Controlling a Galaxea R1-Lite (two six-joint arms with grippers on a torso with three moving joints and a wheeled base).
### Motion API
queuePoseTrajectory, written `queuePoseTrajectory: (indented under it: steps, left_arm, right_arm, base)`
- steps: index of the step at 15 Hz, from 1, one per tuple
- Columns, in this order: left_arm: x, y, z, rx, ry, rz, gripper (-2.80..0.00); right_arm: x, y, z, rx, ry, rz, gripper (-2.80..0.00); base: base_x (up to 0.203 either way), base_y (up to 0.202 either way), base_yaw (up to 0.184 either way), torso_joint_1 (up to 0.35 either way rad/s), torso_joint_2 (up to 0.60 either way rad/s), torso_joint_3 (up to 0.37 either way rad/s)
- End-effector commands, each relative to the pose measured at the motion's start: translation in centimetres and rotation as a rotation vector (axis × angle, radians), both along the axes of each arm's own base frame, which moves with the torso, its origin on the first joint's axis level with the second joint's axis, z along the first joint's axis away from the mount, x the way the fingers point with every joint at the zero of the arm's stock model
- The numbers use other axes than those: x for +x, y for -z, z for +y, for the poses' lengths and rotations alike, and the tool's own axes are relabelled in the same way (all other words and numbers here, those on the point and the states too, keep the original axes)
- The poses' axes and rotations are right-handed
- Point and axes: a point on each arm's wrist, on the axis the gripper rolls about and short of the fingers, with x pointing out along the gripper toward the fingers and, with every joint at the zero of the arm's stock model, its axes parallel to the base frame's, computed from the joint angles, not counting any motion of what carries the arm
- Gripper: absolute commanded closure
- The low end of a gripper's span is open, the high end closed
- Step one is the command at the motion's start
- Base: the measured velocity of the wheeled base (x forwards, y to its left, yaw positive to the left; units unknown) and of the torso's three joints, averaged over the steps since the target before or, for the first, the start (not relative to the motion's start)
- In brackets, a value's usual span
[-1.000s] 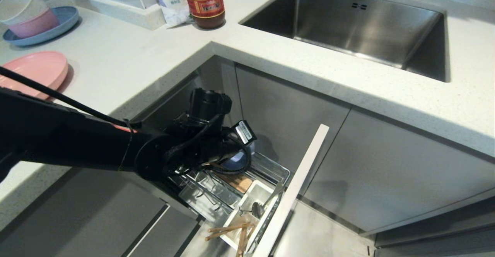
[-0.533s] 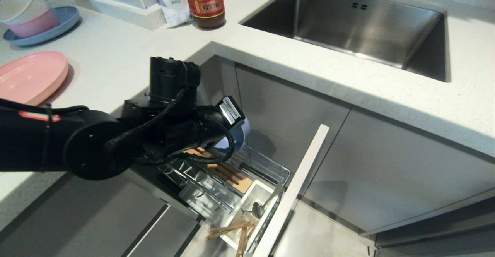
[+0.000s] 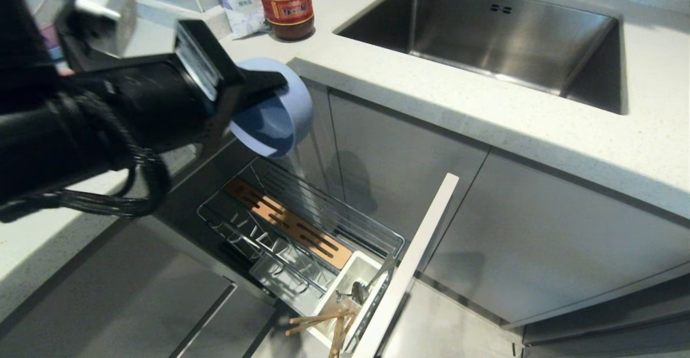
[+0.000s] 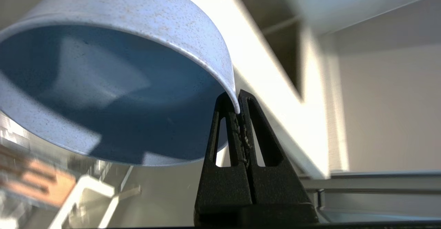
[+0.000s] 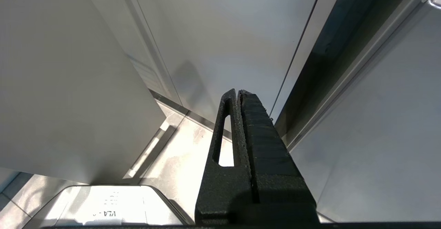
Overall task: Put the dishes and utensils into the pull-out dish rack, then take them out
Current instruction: Take the bowl out of the cupboard
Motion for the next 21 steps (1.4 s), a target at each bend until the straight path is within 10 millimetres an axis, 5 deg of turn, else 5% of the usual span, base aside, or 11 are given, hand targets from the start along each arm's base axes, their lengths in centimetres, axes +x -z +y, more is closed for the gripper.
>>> queuePoseTrajectory:
  steps: [1, 8, 14, 17, 21]
  left_arm:
    - [-4.2, -3.4, 4.6, -0.060, -0.045, -0.178, 0.00]
    - [-7.7, -6.3, 12.6, 0.118, -0.360, -0.450, 0.00]
    - [-9.9, -7.0, 15.7, 0.388, -0.655, -0.483, 0.00]
    - [-9.7, -7.3, 17.4, 0.492, -0.807, -0.443, 0.00]
    - [-7.8, -7.6, 20.8, 0.545, -0.768, -0.333, 0.00]
  right_arm:
    - [0.0, 0.1, 0.0, 0.000, 0.014, -0.003, 0.00]
    - [0.0, 0.0, 0.0, 0.000, -0.002, -0.003, 0.00]
    - [0.0, 0.0, 0.0, 0.000, -0.001, -0.003, 0.00]
    - [0.0, 0.1, 0.0, 0.000, 0.000, -0.002, 0.00]
    - [0.0, 0.0, 0.0, 0.000, -0.002, -0.003, 0.00]
  base:
    - [0.000, 0.000, 0.000, 0.000, 0.00, 0.000]
    - [0.000, 0.000, 0.000, 0.000, 0.00, 0.000]
    - [0.000, 0.000, 0.000, 0.000, 0.00, 0.000]
    - [0.000, 0.000, 0.000, 0.000, 0.00, 0.000]
    - [0.000, 0.000, 0.000, 0.000, 0.00, 0.000]
